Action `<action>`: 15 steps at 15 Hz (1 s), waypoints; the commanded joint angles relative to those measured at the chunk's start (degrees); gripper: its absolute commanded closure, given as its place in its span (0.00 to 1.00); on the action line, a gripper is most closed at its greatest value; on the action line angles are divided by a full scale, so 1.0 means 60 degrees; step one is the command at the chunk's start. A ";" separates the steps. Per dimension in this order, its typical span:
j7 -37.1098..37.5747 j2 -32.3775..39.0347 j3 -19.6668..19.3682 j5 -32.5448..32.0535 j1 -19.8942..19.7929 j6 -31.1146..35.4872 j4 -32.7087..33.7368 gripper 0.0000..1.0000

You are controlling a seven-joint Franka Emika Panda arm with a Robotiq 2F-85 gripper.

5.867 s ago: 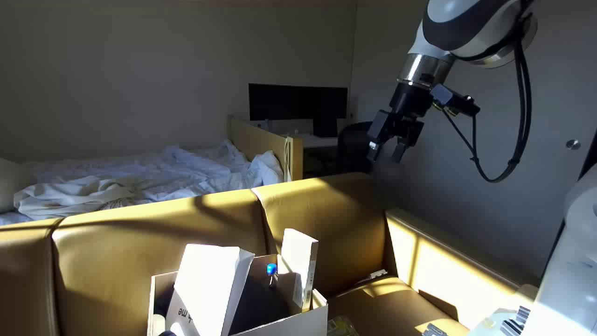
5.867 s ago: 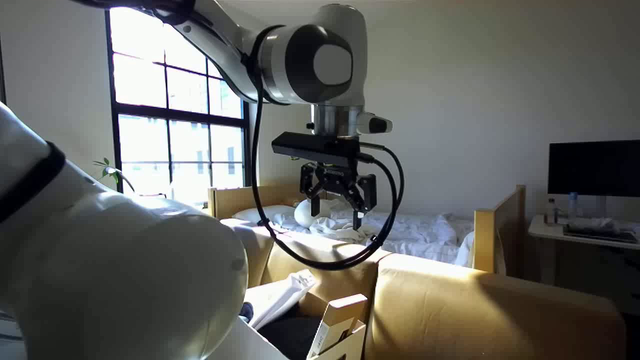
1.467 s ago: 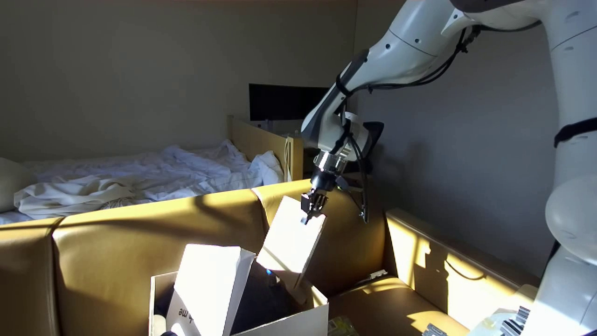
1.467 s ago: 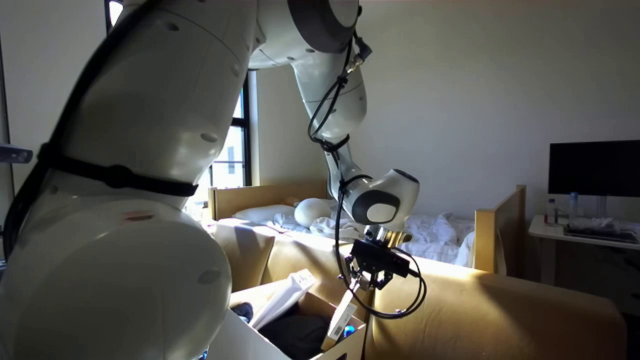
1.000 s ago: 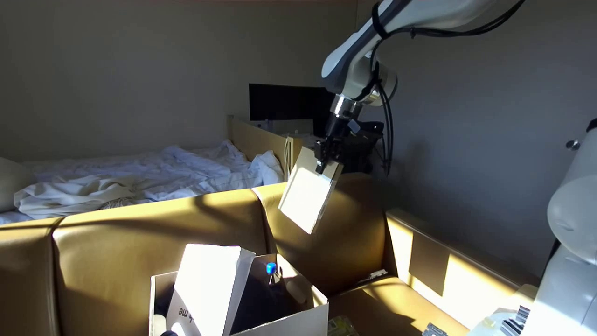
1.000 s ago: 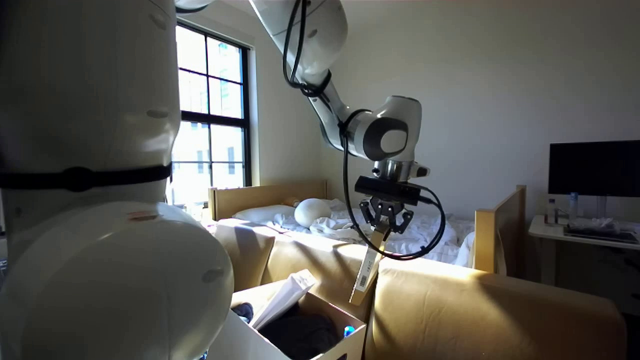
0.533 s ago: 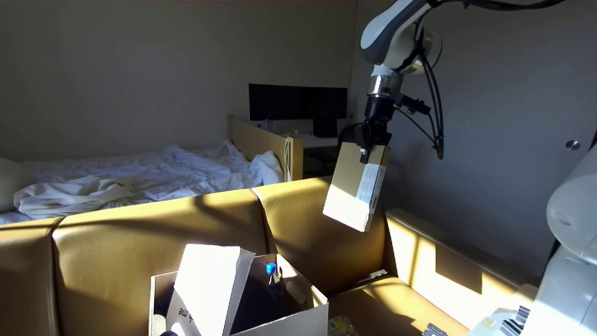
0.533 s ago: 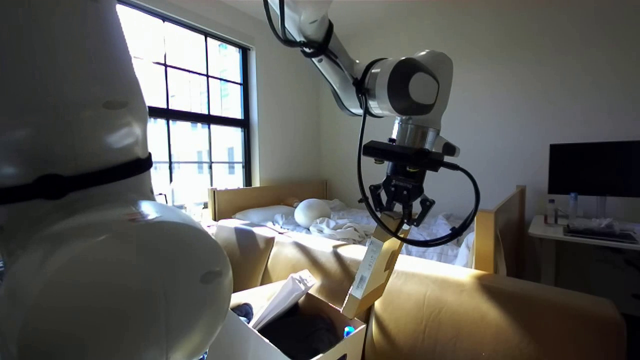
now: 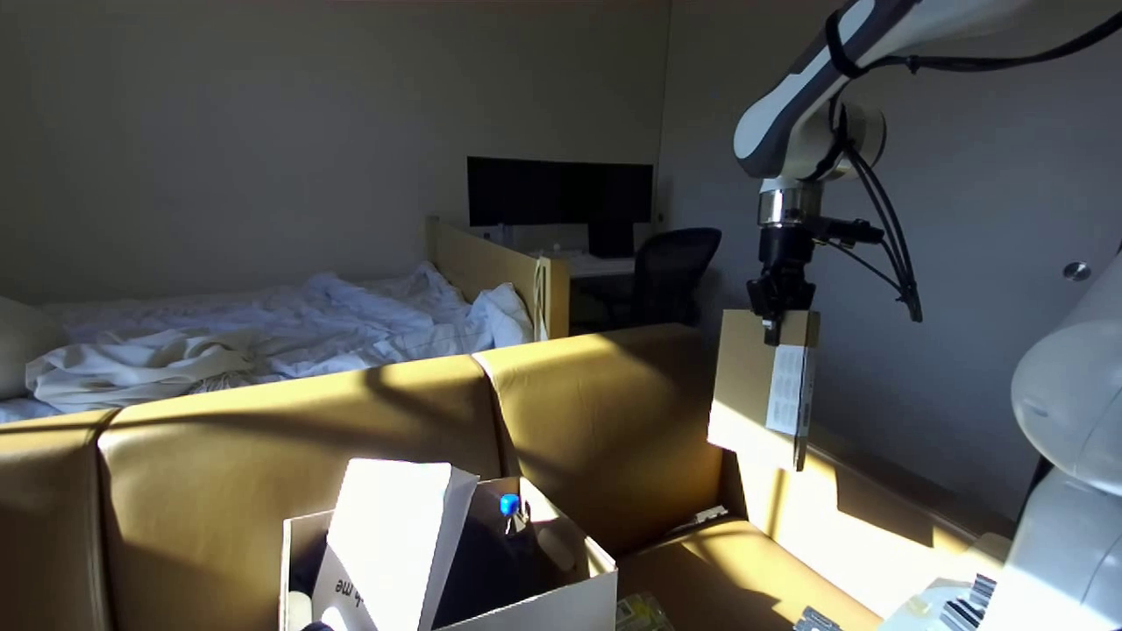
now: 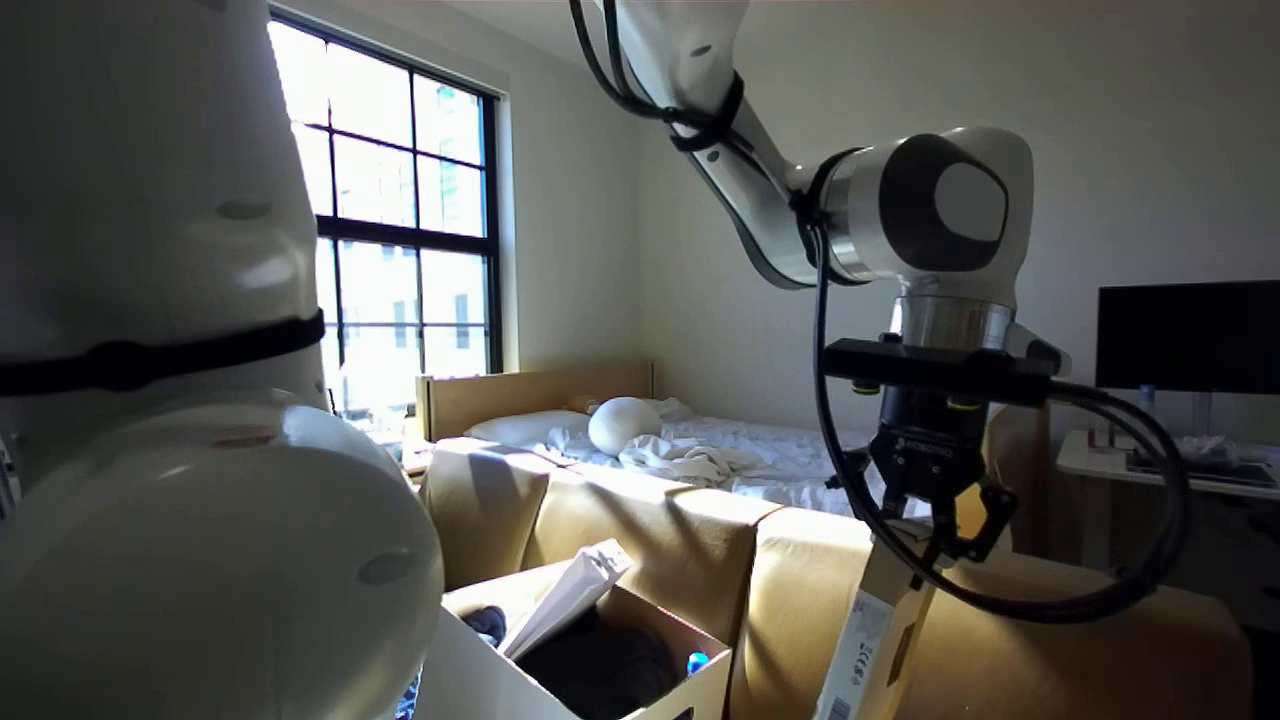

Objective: Shift the small brown box to the right

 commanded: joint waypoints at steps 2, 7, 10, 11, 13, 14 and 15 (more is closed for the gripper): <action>-0.1158 0.1478 -0.0257 -0.1058 -0.0344 0.1434 -0.0028 0.89; -0.0920 0.3581 -0.0539 -0.2172 -0.1044 0.4944 -0.0088 0.89; -0.0894 0.4929 -0.0513 -0.1968 -0.1631 0.6247 0.0055 0.89; -0.0919 0.5356 -0.0419 -0.1875 -0.1839 0.6692 0.0110 0.89; -0.0861 0.6119 -0.0186 -0.1717 -0.2225 0.7498 0.0311 0.89; -0.0830 0.6464 0.0038 -0.1530 -0.2454 0.7835 0.0479 0.89; -0.0855 0.6761 0.0444 -0.1191 -0.2819 0.8042 0.0710 0.89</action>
